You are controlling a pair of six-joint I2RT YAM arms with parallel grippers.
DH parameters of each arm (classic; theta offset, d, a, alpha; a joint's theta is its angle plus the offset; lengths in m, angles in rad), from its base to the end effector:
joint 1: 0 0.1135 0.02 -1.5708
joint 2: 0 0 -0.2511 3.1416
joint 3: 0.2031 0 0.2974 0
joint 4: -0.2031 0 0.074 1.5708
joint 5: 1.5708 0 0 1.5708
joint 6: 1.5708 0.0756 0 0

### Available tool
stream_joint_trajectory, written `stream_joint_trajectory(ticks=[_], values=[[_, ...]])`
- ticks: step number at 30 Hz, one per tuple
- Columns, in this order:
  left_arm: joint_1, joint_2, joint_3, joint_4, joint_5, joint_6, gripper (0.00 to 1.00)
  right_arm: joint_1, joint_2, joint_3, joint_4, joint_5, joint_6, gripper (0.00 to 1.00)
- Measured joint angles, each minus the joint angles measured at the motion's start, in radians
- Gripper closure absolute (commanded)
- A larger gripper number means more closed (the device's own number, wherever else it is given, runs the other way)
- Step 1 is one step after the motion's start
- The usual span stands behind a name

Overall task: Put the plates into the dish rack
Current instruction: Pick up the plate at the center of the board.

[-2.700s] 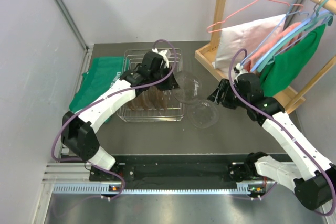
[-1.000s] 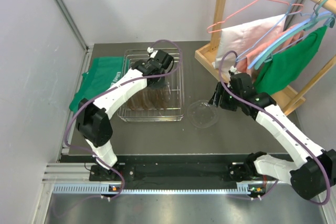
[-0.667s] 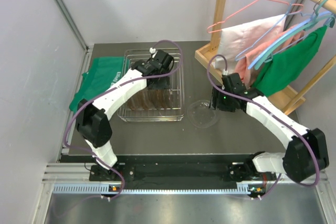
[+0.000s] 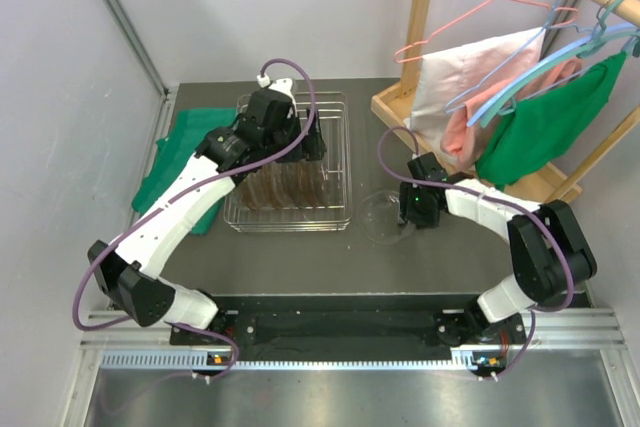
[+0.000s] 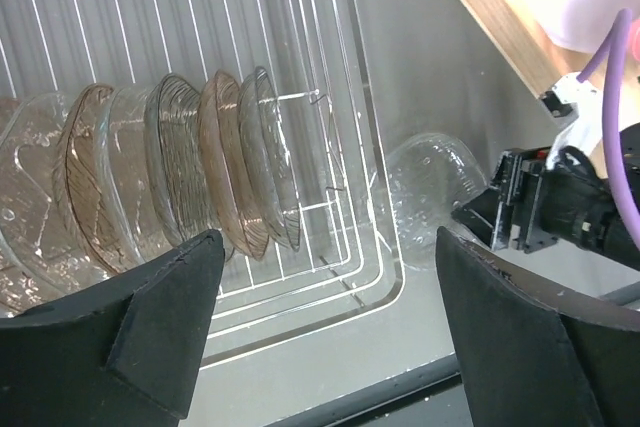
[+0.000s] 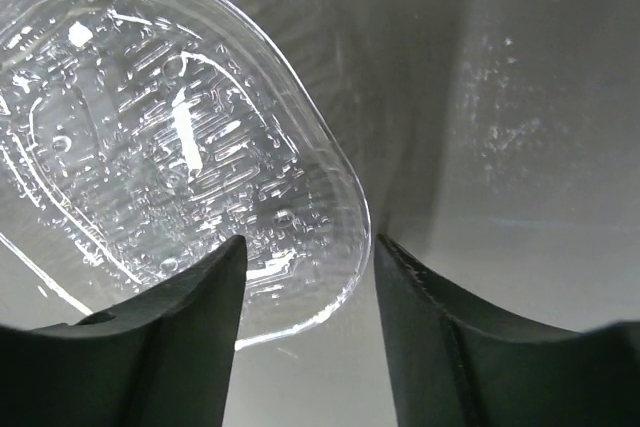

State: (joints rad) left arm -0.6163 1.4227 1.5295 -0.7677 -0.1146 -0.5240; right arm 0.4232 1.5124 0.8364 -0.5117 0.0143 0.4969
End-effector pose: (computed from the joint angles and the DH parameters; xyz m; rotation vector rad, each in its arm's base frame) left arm 0.3183 -0.2148 0.3610 0.0411 2.2723 -0.4901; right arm 0.2977 0.1329 0.0900 0.1064 2.7816 0.2218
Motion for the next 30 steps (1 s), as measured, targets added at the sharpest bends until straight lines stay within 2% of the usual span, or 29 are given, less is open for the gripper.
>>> stream_joint_trajectory(ticks=[2, 5, 6, 8, 10, 11, 19, 30], values=[[0.006, -0.003, -0.008, 0.010, 0.011, 0.000, 0.09, -0.003, 0.008, -0.008, 0.023, -0.014, 0.001, 0.55], [0.012, -0.003, -0.021, 0.012, 0.024, 0.000, 0.09, -0.008, 0.010, -0.013, 0.052, -0.026, 0.003, 0.67], [0.013, -0.003, -0.026, 0.013, 0.027, 0.000, 0.09, -0.010, 0.010, -0.016, 0.062, -0.028, 0.004, 0.74], [0.015, -0.003, -0.034, 0.013, 0.034, 0.000, 0.09, -0.016, 0.011, -0.025, 0.079, -0.037, 0.008, 0.81], [0.016, -0.003, -0.038, 0.013, 0.044, 0.000, 0.09, -0.025, 0.013, -0.031, 0.097, -0.042, 0.019, 0.96], [0.017, -0.003, -0.039, 0.013, 0.048, 0.000, 0.09, -0.029, 0.013, -0.034, 0.108, -0.044, 0.024, 1.00], [0.022, -0.003, -0.047, 0.025, 0.076, 0.000, 0.09, -0.040, -0.011, -0.042, 0.138, -0.071, 0.047, 1.00], [0.028, -0.003, -0.051, 0.050, 0.128, 0.000, 0.03, -0.032, -0.314, -0.056, -0.011, 0.027, 0.065, 1.00]])
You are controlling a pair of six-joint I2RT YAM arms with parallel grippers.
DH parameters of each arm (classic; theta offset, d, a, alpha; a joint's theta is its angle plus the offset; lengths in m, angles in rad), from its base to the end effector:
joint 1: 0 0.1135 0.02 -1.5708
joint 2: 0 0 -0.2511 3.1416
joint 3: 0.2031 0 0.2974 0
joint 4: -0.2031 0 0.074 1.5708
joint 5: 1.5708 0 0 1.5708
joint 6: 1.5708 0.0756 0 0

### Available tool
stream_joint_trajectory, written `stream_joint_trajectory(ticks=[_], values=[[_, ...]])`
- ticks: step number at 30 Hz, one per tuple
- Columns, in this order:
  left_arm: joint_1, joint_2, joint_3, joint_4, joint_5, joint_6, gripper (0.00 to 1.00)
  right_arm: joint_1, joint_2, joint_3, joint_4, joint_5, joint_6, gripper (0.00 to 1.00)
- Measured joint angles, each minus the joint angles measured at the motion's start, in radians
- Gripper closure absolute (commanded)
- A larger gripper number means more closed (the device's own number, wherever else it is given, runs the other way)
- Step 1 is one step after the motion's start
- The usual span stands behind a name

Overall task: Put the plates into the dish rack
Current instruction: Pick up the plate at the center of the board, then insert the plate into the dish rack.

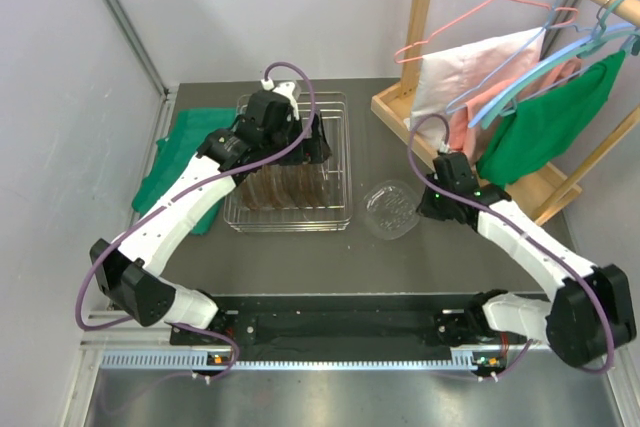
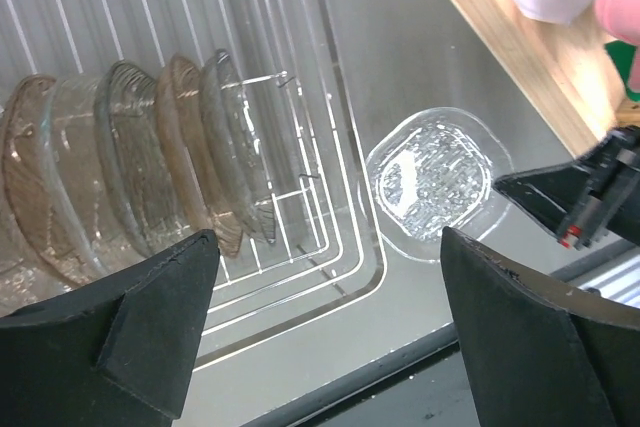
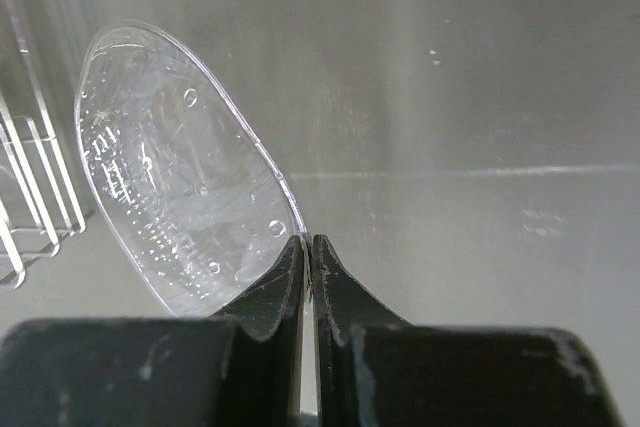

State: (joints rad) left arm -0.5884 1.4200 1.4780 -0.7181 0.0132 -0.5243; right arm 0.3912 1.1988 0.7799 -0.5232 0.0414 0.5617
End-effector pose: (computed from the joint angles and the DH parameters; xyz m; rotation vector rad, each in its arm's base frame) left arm 0.3220 -0.2161 0.3468 0.0813 2.3024 -0.6087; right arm 0.2852 0.1142 0.1628 0.2337 2.5338 0.3326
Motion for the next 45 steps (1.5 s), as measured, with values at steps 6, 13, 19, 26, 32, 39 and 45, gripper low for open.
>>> stream_joint_trajectory(ticks=[6, 13, 19, 26, 32, 39, 45], values=[[0.002, 0.004, -0.001, 0.023, 0.045, 0.000, 0.02, 0.008, -0.130, 0.009, -0.090, 0.019, 0.012, 1.00], [0.006, 0.033, -0.024, 0.068, 0.127, -0.001, 0.02, 0.018, -0.200, 0.089, -0.145, 0.011, 0.016, 1.00], [0.006, 0.066, -0.044, 0.108, 0.218, -0.004, 0.01, 0.029, -0.237, 0.135, -0.151, -0.038, 0.016, 1.00], [0.006, 0.070, -0.086, 0.190, 0.340, -0.031, 0.01, 0.053, -0.242, 0.171, -0.135, -0.101, 0.024, 1.00], [0.006, 0.077, -0.127, 0.272, 0.414, -0.070, 0.01, 0.066, -0.243, 0.171, -0.102, -0.149, 0.048, 1.00], [0.006, 0.097, -0.152, 0.335, 0.482, -0.106, 0.03, 0.067, -0.243, 0.171, -0.083, -0.182, 0.063, 1.00], [0.001, 0.117, -0.196, 0.421, 0.575, -0.143, 0.32, 0.068, -0.240, 0.171, -0.057, -0.210, 0.072, 1.00]])
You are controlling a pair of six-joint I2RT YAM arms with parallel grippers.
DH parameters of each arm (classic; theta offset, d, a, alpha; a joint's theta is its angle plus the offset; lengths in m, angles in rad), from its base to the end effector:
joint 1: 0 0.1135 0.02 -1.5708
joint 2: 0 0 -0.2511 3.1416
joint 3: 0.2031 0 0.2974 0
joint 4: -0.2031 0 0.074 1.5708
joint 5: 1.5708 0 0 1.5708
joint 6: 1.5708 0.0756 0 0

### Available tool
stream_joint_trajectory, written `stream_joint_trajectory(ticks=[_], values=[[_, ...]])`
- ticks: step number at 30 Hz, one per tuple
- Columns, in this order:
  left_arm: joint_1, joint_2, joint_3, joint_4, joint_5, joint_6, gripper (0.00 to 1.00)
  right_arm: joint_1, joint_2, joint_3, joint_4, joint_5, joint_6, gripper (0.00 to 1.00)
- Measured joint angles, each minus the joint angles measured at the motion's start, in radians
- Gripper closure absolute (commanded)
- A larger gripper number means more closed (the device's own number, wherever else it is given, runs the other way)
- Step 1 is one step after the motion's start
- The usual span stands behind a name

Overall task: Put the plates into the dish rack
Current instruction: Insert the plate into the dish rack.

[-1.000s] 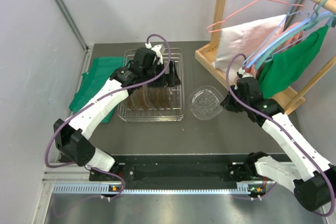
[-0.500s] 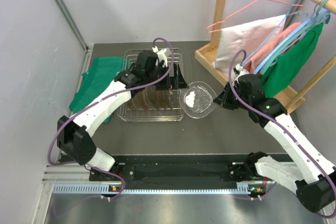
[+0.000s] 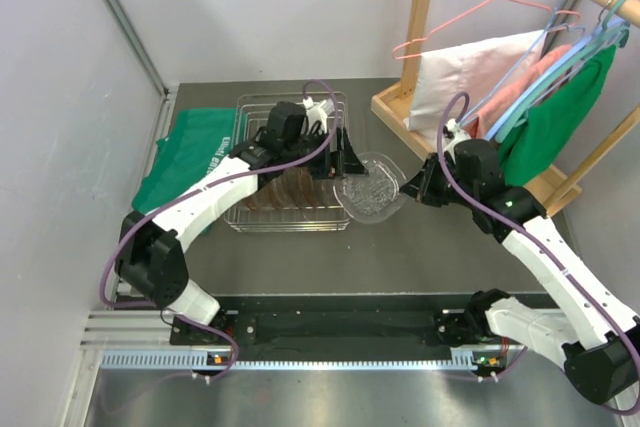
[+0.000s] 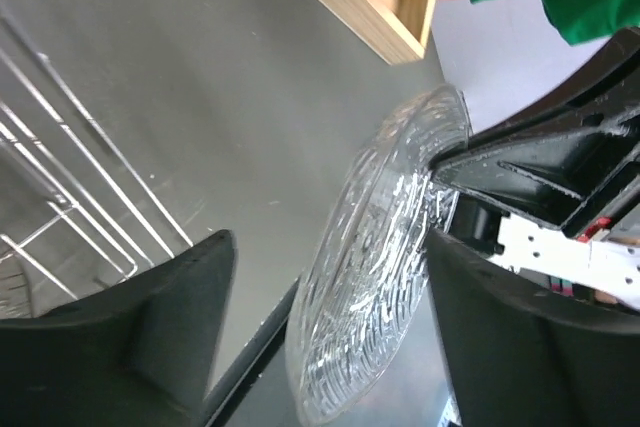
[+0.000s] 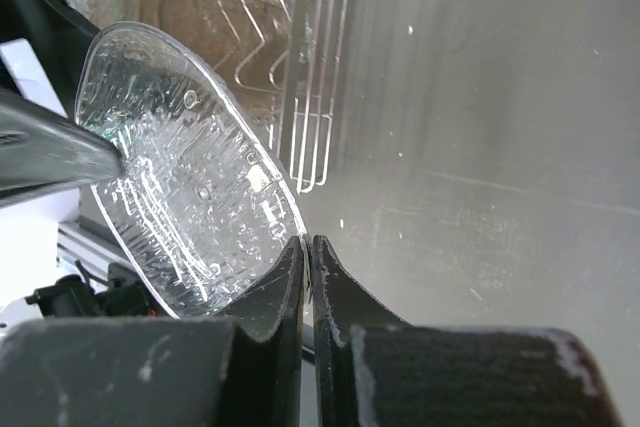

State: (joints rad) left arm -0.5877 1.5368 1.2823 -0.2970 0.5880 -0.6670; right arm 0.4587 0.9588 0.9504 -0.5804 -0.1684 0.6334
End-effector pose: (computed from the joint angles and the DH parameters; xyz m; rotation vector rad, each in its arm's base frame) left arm 0.3305 -0.2706 0.2774 0.2976 2.3127 -1.3178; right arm 0.2553 0.1402 0.2941 0.0957 2.2623 0.7912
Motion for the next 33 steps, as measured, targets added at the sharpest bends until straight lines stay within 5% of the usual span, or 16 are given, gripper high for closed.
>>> stream_joint_trajectory(ticks=[3, 8, 11, 12, 15, 33], values=[[-0.004, 0.009, -0.005, 0.022, 0.025, -0.012, 0.46, 0.002, 0.006, 0.000, 0.020, -0.009, 0.005, 1.00], [-0.005, 0.010, -0.006, 0.040, 0.041, -0.011, 0.86, 0.002, 0.017, 0.000, 0.028, -0.014, 0.006, 1.00], [-0.003, 0.010, -0.005, 0.037, 0.048, 0.006, 1.00, 0.002, 0.024, 0.000, 0.031, -0.012, 0.010, 0.81], [-0.003, 0.010, -0.003, 0.030, 0.047, 0.013, 1.00, 0.002, 0.027, -0.001, 0.031, -0.008, 0.012, 0.66], [-0.006, 0.010, 0.015, -0.013, -0.002, 0.031, 1.00, 0.003, 0.032, -0.001, 0.030, -0.006, 0.021, 0.45], [-0.009, 0.073, 0.263, -0.398, -0.715, 0.143, 1.00, 0.003, 0.030, -0.010, -0.058, 0.097, -0.012, 0.37]])
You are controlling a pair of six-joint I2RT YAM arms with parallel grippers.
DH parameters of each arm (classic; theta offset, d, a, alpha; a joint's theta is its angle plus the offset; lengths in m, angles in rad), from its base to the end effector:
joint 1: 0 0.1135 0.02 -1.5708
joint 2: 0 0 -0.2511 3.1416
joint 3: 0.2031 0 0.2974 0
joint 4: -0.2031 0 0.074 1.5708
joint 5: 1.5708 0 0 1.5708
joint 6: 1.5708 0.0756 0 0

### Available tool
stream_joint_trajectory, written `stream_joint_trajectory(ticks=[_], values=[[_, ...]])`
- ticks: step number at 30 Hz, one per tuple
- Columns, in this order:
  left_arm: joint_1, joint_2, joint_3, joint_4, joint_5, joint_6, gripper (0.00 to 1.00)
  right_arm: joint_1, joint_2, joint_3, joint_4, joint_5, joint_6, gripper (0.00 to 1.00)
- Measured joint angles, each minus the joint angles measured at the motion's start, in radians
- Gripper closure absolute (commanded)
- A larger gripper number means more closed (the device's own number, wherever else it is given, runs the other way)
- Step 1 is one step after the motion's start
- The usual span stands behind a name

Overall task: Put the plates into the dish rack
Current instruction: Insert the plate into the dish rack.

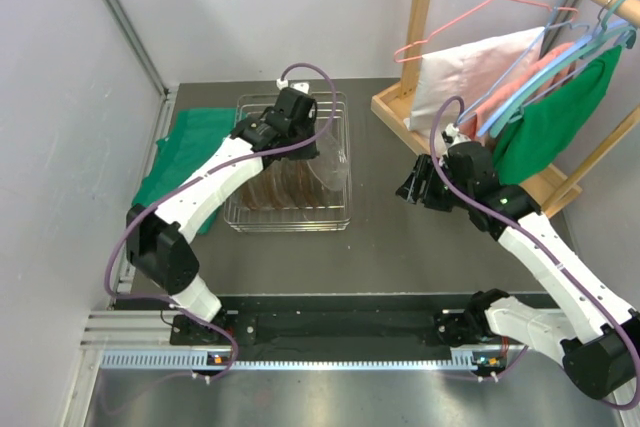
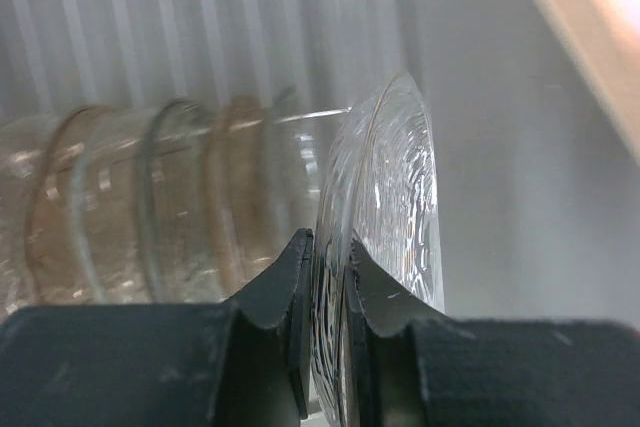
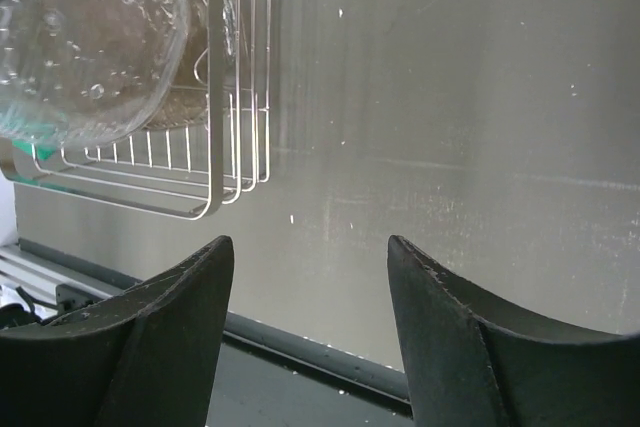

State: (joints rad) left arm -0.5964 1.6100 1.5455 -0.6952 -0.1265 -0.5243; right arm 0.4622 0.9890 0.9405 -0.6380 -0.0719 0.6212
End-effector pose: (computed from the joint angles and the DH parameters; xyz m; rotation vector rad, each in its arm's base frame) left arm 0.3631 -0.2350 0.3029 0.0209 2.3599 -0.4118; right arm 0.2584 0.1348 0.2744 0.1461 2.3359 0.6433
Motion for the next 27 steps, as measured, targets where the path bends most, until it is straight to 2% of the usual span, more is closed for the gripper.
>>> stream_joint_trajectory(ticks=[13, 20, 27], values=[[-0.032, 0.094, 0.066, -0.099, -0.228, 0.006, 1.00, 0.000, 0.024, 0.000, -0.003, 0.003, -0.019, 0.37], [-0.092, 0.140, 0.145, -0.128, -0.311, 0.026, 1.00, 0.000, 0.031, 0.000, -0.002, 0.003, -0.019, 0.36], [-0.133, 0.173, 0.157, -0.145, -0.363, 0.029, 1.00, 0.000, 0.034, 0.000, -0.003, 0.003, -0.023, 0.36]])
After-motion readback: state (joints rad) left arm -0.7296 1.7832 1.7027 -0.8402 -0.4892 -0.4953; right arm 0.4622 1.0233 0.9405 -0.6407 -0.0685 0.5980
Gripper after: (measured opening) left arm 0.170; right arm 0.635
